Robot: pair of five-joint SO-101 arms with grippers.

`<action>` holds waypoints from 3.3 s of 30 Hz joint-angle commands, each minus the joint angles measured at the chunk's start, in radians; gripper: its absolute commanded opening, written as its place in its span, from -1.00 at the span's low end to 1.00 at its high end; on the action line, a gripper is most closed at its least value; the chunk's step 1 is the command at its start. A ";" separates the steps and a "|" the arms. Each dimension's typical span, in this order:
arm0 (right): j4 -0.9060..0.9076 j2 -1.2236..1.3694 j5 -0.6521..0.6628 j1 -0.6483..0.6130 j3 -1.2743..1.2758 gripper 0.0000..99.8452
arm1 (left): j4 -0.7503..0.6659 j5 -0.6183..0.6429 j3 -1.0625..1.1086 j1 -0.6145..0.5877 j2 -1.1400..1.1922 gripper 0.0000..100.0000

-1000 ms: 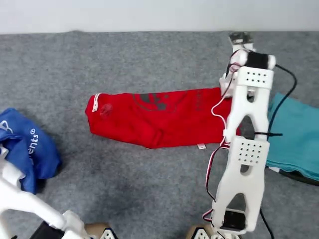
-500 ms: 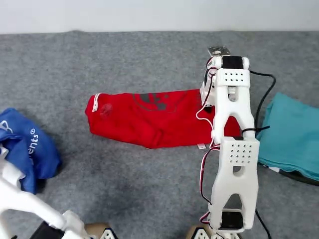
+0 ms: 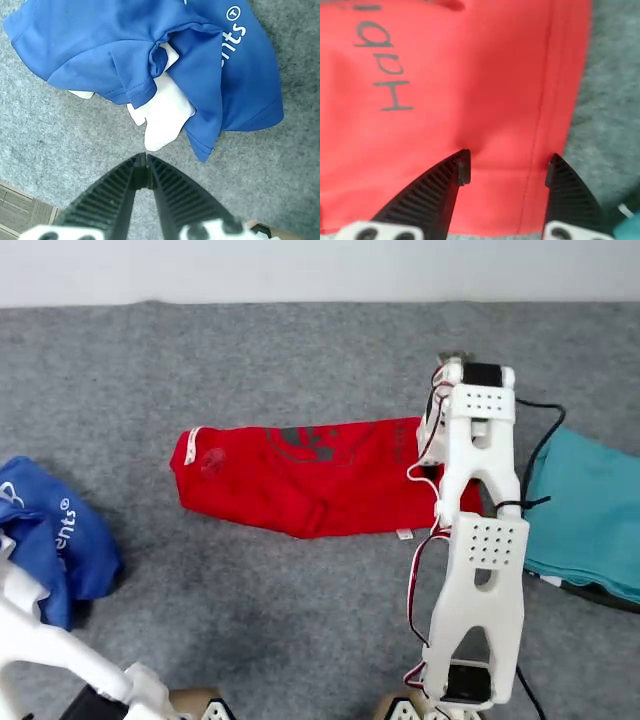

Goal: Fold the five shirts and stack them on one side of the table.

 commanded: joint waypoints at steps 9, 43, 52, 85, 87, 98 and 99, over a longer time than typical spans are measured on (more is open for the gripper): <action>0.019 0.062 -0.002 -0.019 -0.012 -0.88 | 0.021 -0.009 -0.010 0.002 -0.038 -0.99; 0.031 -0.378 0.259 -0.562 -0.014 -0.98 | 0.020 -0.066 -0.010 0.002 -0.038 -0.99; -0.099 -0.367 0.287 -0.691 -0.006 -0.98 | 0.021 -0.063 -0.004 -0.008 -0.040 -0.99; -0.148 -0.209 0.264 -0.780 -0.264 -0.82 | 0.021 -0.003 0.053 0.078 -0.038 -0.99; -0.110 -0.206 0.311 -0.727 -0.264 -1.00 | 0.021 -0.003 0.051 0.078 -0.038 -0.99; -0.125 -0.197 0.373 -0.599 -0.060 -0.98 | 0.021 0.012 0.050 0.068 -0.040 -0.99; -0.147 -0.183 0.373 -0.608 -0.044 -0.98 | 0.021 0.031 0.050 0.068 -0.040 -0.99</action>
